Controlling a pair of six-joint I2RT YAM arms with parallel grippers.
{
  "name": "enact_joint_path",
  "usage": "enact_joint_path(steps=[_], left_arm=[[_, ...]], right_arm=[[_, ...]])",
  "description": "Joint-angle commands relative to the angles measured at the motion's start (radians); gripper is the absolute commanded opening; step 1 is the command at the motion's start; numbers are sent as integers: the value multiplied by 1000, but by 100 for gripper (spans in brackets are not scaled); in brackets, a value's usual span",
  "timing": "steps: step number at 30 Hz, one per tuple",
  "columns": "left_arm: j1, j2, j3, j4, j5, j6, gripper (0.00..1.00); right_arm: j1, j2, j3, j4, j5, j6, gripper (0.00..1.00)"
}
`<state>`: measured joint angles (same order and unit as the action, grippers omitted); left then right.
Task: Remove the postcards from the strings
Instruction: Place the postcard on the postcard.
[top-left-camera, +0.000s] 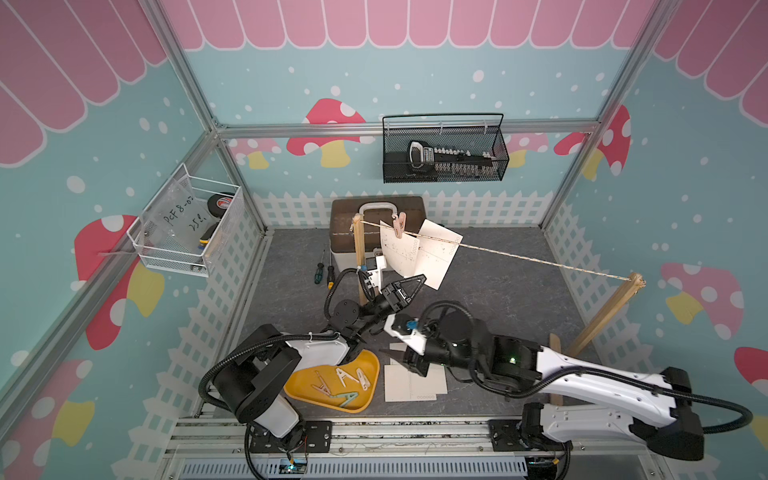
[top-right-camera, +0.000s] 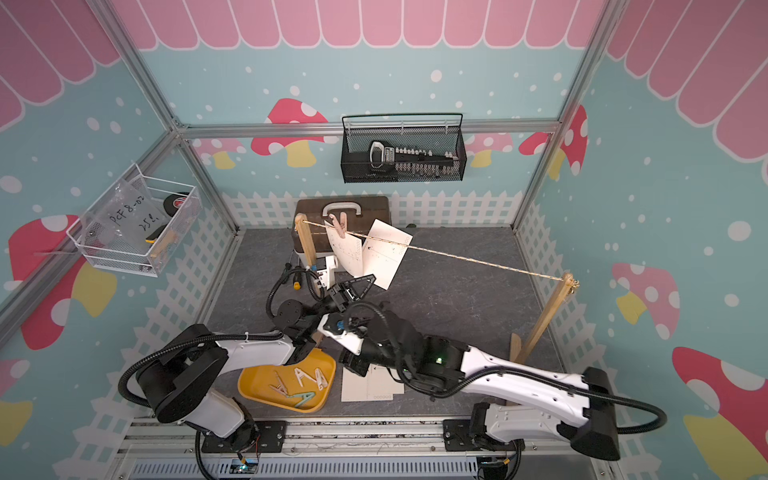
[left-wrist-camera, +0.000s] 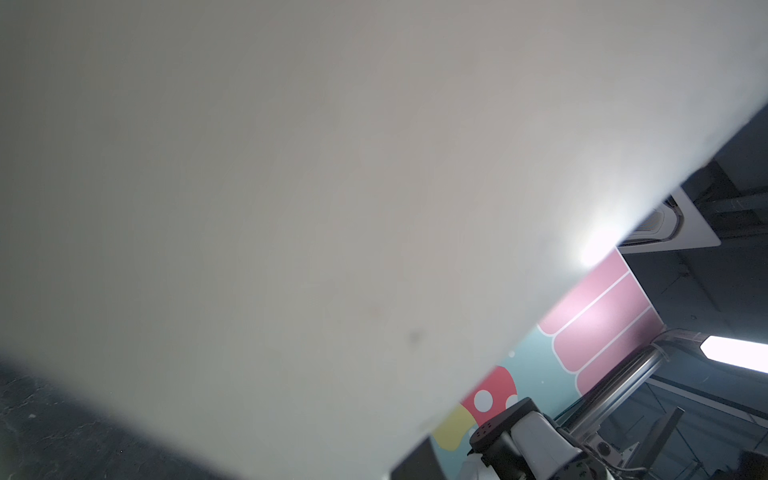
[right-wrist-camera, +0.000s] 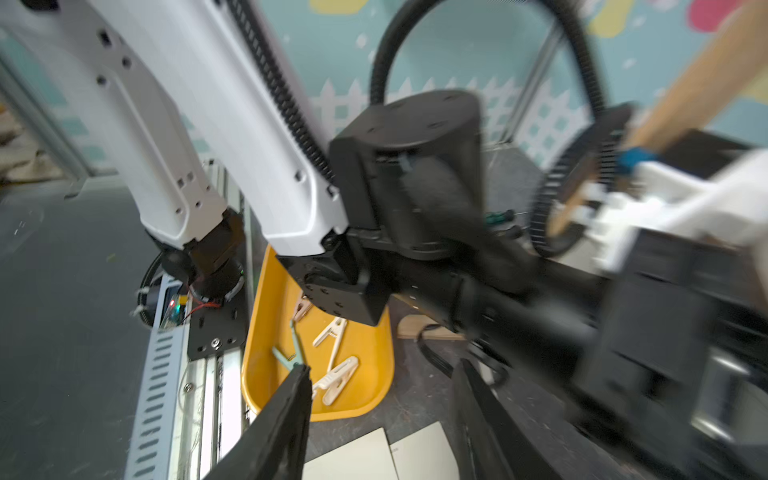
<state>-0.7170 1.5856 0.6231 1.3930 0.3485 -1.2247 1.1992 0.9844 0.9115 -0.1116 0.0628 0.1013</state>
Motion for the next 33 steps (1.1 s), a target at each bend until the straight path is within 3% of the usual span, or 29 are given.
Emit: enact_joint_path(steps=[1, 6, 10, 14, 26, 33], left_arm=[[-6, 14, 26, 26, 22, -16, 0], [-6, 13, 32, 26, 29, -16, 0], [-6, 10, 30, 26, 32, -18, 0], [-6, 5, 24, 26, 29, -16, 0], [-6, 5, 29, 26, 30, -19, 0], [-5, 5, 26, 26, 30, -21, 0]], right_arm=[[-35, -123, -112, 66, 119, 167, 51], [-127, -234, -234, 148, 83, 321, 46], [-256, -198, -272, 261, -53, 466, 41], [-314, -140, -273, 389, -136, 527, 40], [-437, -197, -422, 613, -75, 738, 42], [-477, -139, -409, 712, -74, 755, 42]])
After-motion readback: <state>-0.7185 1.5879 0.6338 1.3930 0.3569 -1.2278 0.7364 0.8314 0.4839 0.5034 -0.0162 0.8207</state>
